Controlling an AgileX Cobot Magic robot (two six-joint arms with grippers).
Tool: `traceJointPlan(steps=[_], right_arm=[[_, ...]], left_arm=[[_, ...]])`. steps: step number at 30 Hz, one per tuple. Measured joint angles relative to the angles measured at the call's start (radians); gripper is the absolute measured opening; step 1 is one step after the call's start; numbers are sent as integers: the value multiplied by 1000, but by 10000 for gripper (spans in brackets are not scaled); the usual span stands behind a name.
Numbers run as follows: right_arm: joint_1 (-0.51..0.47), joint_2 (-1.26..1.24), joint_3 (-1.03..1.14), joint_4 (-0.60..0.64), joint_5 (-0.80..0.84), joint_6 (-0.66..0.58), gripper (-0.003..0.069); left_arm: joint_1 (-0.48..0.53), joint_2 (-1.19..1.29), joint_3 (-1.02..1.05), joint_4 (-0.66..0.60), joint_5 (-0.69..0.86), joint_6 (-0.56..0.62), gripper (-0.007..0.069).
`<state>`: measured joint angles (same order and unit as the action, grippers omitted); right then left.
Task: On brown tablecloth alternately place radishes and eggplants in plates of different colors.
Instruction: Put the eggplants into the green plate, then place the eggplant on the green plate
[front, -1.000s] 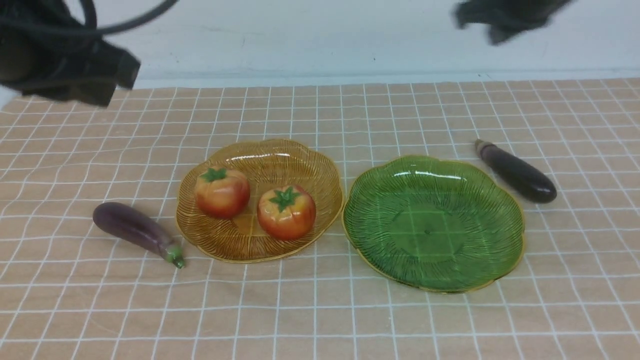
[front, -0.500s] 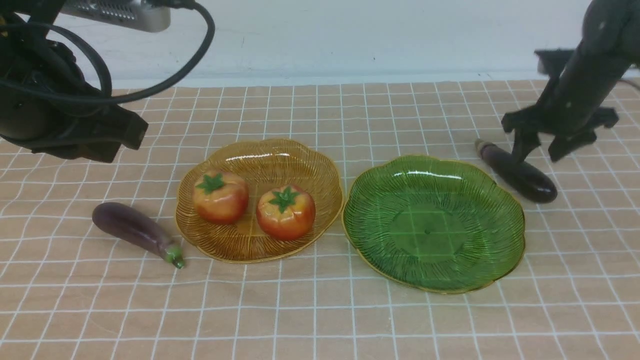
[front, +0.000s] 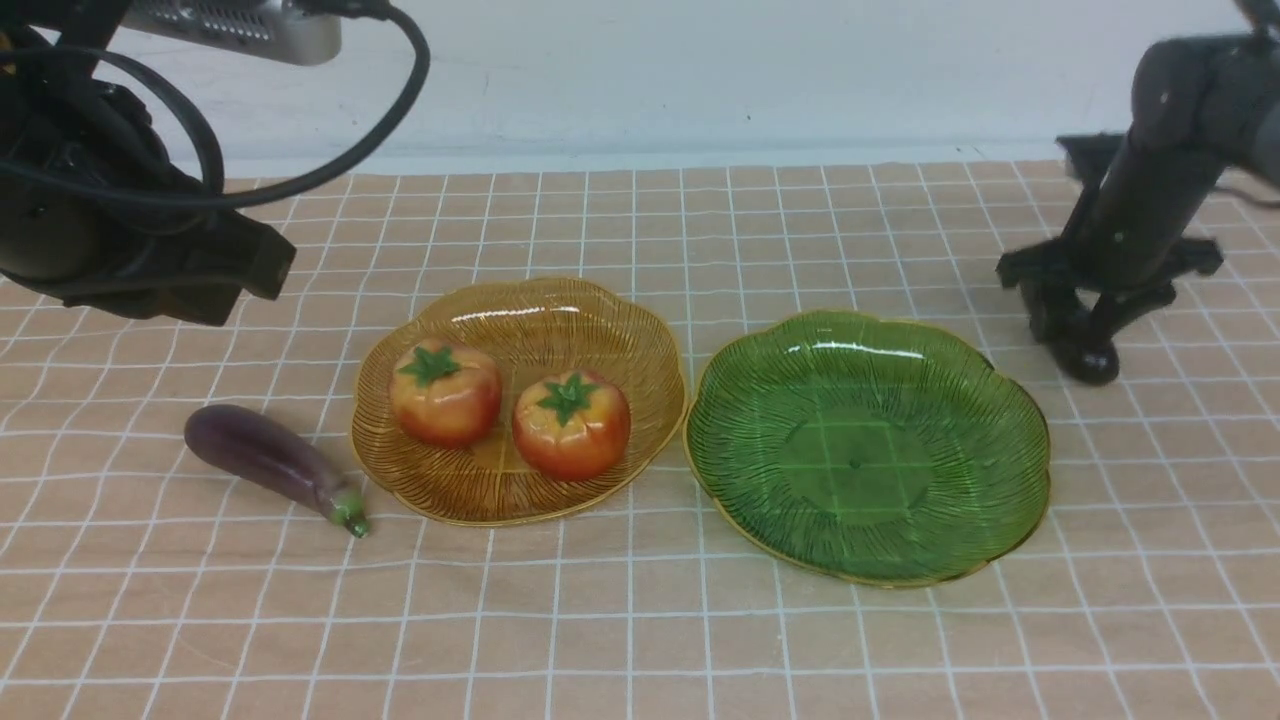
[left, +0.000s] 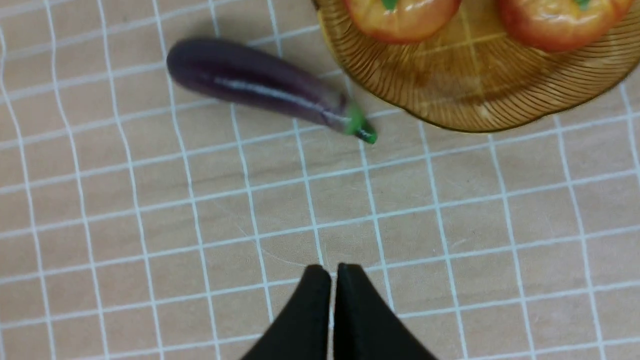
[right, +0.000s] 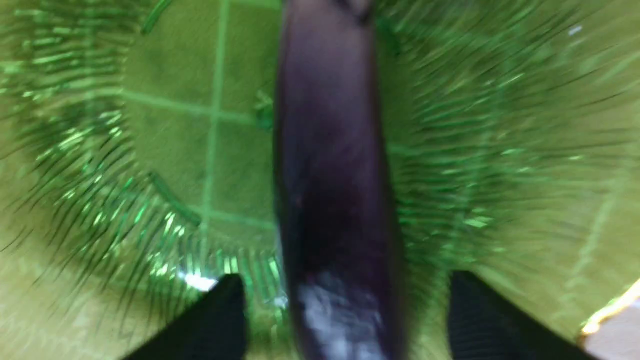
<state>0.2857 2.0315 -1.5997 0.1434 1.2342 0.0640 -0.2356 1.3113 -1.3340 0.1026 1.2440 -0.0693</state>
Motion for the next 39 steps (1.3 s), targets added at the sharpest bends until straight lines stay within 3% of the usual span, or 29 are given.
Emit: traceJointPlan(steps=[4, 6, 13, 18, 22, 27, 30, 33, 35, 39], right_arm=[[0, -10, -26, -19, -7, -7, 622], [0, -44, -27, -2, -7, -33, 645], [0, -347, 66, 97, -4, -47, 549], [0, -553, 158, 101, 15, -47, 477], [0, -661, 186, 100, 21, -47, 463], [0, -686, 188, 100, 22, -52, 463], [0, -686, 188, 100, 22, -64, 463], [0, -686, 188, 100, 22, -64, 463], [0, -686, 188, 100, 22, -71, 463], [0, -686, 188, 100, 22, -71, 463]], left_arm=[[138, 9, 1, -83, -31, -2, 0], [209, 36, 6, -103, -51, -2, 0], [363, 230, 9, -223, -81, -2, 0], [385, 402, 9, -343, -198, -2, 39], [385, 485, 9, -367, -310, -2, 200], [385, 573, 9, -377, -439, -14, 521], [385, 613, 9, -389, -488, -19, 621], [385, 640, 9, -397, -531, -21, 631], [385, 657, 9, -398, -556, -33, 593], [385, 676, 9, -383, -546, -50, 388]])
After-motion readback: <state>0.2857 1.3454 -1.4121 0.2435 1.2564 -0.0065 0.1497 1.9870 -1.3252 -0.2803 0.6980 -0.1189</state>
